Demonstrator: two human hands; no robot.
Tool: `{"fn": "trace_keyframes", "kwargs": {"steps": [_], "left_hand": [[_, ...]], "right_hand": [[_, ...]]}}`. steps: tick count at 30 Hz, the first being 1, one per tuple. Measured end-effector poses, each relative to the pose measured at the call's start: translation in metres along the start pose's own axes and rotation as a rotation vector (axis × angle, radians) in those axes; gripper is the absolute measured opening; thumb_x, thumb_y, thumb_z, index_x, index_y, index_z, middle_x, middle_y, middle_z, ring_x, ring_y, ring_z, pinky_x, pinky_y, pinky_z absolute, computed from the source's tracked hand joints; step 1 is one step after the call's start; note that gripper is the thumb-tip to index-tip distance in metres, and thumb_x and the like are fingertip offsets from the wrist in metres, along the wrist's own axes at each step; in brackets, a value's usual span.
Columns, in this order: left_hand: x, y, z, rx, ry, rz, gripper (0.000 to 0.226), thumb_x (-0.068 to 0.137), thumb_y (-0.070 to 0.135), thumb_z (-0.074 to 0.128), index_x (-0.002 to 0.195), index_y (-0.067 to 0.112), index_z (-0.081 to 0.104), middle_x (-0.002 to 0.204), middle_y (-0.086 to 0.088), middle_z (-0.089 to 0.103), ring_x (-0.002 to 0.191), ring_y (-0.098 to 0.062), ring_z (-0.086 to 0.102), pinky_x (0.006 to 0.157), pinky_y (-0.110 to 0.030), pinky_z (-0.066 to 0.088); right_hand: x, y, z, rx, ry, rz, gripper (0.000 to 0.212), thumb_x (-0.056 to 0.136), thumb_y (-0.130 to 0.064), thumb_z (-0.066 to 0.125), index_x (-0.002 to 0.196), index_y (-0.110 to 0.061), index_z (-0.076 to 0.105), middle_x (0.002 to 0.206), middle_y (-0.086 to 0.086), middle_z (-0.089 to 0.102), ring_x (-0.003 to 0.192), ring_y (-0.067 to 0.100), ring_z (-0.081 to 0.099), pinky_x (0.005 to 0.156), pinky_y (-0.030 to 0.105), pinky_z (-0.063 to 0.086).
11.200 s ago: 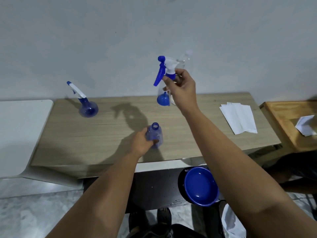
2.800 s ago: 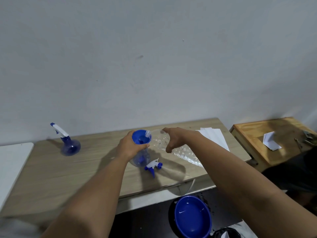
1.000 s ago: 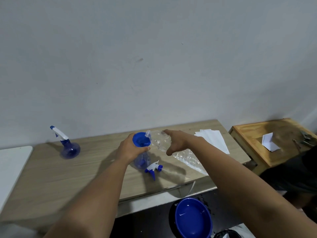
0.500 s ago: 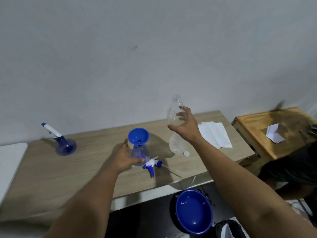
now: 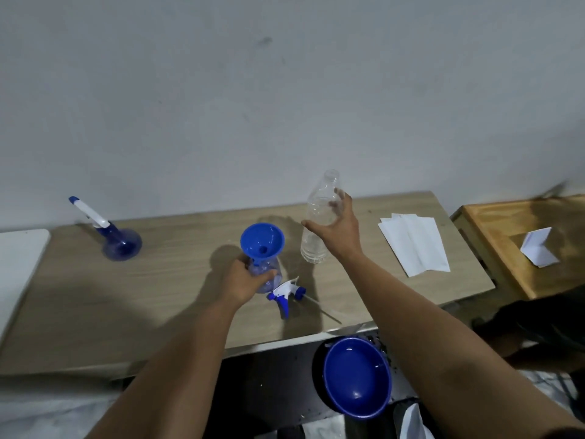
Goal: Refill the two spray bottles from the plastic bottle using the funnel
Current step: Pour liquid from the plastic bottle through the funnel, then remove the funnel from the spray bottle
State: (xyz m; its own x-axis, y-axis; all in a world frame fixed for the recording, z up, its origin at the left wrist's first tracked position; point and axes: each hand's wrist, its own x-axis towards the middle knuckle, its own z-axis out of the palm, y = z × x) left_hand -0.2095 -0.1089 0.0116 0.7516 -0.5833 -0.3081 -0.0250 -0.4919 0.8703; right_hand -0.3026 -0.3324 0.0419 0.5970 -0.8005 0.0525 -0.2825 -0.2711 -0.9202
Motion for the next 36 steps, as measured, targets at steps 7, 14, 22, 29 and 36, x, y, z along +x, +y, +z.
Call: {"fn": "trace_keyframes", "kwargs": {"steps": [7,14,22,29,36], "left_hand": [[0.005,-0.003,-0.007,0.038,0.015,0.001,0.029,0.077,0.023,0.084,0.099,0.023,0.066,0.090,0.009,0.070,0.081,-0.003,0.066,0.066,-0.022,0.048],[0.004,-0.004,-0.012,0.046,0.030,-0.004,0.034,0.075,0.026,0.087,0.092,0.033,0.059,0.087,0.016,0.066,0.078,0.001,0.064,0.063,-0.017,0.044],[0.004,-0.001,-0.012,0.051,0.015,-0.028,0.029,0.081,0.016,0.082,0.100,0.003,0.064,0.090,-0.003,0.069,0.088,-0.023,0.067,0.064,-0.016,0.047],[0.009,-0.001,-0.013,0.130,-0.007,-0.132,0.044,0.077,0.026,0.086,0.106,0.015,0.054,0.101,-0.003,0.064,0.092,-0.024,0.062,0.084,-0.034,0.047],[0.011,-0.001,-0.014,0.310,-0.019,-0.122,0.047,0.078,0.041,0.081,0.101,0.023,0.045,0.095,-0.001,0.063,0.082,-0.019,0.059,0.079,-0.031,0.046]], "right_hand": [[-0.028,0.013,-0.007,-0.045,-0.013,0.090,0.121,0.070,-0.032,0.096,0.164,-0.026,0.019,0.159,0.004,0.043,0.147,0.019,0.042,0.118,0.040,0.041],[-0.096,0.031,0.008,0.027,0.050,-0.179,0.046,0.089,-0.002,0.069,0.122,-0.034,0.062,0.114,-0.013,0.062,0.104,0.011,0.061,0.082,0.034,0.052],[-0.052,-0.090,0.041,-0.429,-0.646,-0.294,0.105,0.073,-0.038,0.085,0.161,-0.032,0.029,0.161,0.002,0.032,0.145,0.024,0.040,0.116,0.045,0.042],[-0.029,-0.145,0.075,-1.044,-0.957,-0.400,0.095,0.074,-0.036,0.091,0.155,-0.020,0.044,0.145,0.006,0.054,0.128,0.030,0.055,0.097,0.039,0.049],[-0.032,-0.154,0.077,-1.072,-0.941,-0.366,0.089,0.068,-0.037,0.096,0.143,-0.024,0.051,0.138,0.002,0.058,0.116,0.027,0.057,0.088,0.038,0.052]]}}
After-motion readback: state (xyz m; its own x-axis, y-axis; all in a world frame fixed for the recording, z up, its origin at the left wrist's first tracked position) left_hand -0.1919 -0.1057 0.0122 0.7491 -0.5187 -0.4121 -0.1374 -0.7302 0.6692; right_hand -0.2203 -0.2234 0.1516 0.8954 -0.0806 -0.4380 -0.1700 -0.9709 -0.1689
